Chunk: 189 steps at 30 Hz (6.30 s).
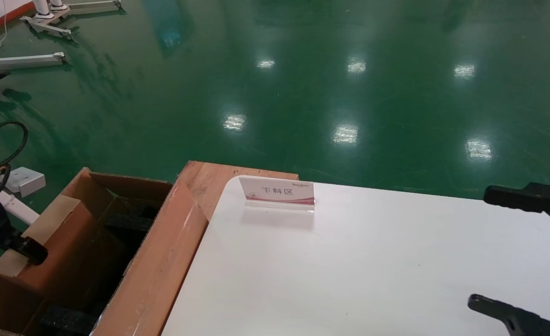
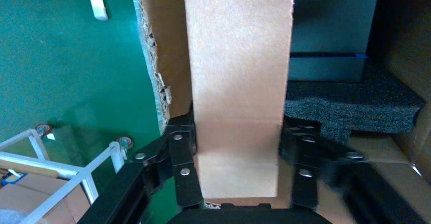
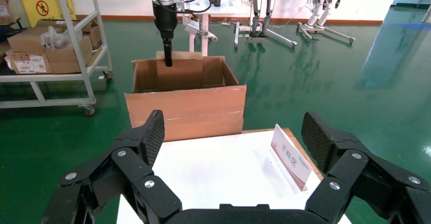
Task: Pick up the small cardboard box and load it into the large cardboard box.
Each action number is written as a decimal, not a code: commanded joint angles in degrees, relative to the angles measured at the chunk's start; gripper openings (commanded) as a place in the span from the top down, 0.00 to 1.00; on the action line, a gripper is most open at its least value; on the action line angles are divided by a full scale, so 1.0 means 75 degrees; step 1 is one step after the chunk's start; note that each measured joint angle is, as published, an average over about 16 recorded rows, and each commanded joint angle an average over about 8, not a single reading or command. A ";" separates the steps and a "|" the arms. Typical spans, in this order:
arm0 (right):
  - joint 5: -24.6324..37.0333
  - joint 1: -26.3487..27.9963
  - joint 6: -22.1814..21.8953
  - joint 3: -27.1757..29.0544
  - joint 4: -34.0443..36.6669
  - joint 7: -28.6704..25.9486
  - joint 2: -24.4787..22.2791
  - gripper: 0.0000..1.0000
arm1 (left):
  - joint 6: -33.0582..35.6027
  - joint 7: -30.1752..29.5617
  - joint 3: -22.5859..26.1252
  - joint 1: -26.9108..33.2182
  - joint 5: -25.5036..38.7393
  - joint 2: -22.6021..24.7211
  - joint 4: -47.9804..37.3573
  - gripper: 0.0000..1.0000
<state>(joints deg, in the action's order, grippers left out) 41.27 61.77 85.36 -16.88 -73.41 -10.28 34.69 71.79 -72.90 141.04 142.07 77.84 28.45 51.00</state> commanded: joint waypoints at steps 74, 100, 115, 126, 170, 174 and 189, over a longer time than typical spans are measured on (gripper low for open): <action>0.0041 -0.0013 0.0023 0.0060 -0.0008 -0.0030 0.0022 0.00 | 0.0285 0.5273 -0.9721 -0.4858 -0.2622 0.0002 0.3277 0.00; 0.0075 -0.0026 0.0043 0.0110 -0.0022 -0.0060 0.0042 0.00 | 0.1759 0.8103 -1.6247 -1.0377 -0.4665 0.0823 0.3026 0.00; 0.0078 -0.0029 0.0043 0.0117 -0.0021 -0.0062 0.0042 0.00 | 0.1889 0.8326 -1.6999 -1.0996 -0.4857 0.0896 0.2994 0.00; 0.0078 -0.0029 0.0043 0.0116 -0.0021 -0.0062 0.0042 0.00 | 0.1868 0.8303 -1.6802 -1.0844 -0.4823 0.0886 0.2998 0.00; 0.0077 -0.0029 0.0043 0.0115 -0.0021 -0.0061 0.0042 0.00 | 0.1851 0.8287 -1.6673 -1.0739 -0.4798 0.0875 0.3007 0.00; 0.0077 -0.0029 0.0043 0.0115 -0.0021 -0.0061 0.0042 0.00 | 0.1851 0.8287 -1.6671 -1.0738 -0.4798 0.0875 0.3007 0.00; 0.0077 -0.0029 0.0043 0.0116 -0.0021 -0.0061 0.0042 0.00 | 0.1851 0.8287 -1.6669 -1.0735 -0.4798 0.0875 0.3007 0.00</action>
<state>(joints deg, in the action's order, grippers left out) 41.85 61.55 85.68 -16.02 -73.57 -10.75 35.01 85.67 -10.75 16.02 61.56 41.85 35.02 73.56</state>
